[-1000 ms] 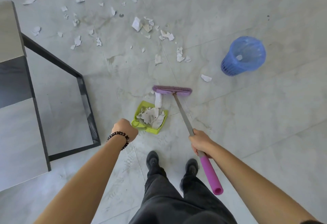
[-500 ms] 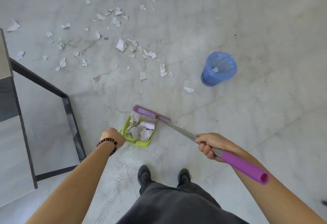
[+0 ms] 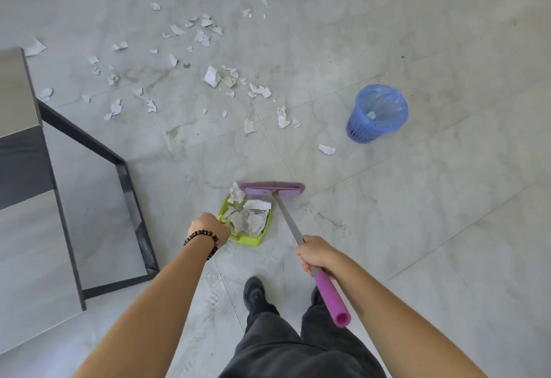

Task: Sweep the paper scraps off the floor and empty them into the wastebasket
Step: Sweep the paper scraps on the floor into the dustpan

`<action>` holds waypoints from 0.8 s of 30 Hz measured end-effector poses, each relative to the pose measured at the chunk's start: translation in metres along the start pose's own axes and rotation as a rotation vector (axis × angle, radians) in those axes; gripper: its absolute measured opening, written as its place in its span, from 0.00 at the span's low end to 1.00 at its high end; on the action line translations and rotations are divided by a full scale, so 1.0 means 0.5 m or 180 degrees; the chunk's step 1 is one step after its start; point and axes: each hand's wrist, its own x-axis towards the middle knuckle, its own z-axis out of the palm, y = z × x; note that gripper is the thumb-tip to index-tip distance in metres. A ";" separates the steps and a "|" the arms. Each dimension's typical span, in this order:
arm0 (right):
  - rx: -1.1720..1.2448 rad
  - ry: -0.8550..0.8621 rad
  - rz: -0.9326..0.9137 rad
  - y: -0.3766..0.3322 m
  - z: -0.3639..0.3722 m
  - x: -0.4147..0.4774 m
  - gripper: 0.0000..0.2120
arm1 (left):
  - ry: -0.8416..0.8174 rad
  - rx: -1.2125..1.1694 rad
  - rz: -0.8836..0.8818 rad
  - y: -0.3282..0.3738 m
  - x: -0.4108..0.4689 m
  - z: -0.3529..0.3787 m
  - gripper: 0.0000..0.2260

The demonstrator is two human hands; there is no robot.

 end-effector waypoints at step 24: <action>0.2532 0.0229 0.0138 0.046 -0.271 -0.062 0.11 | -0.0044 -0.0045 0.0384 0.230 0.033 -0.001 0.08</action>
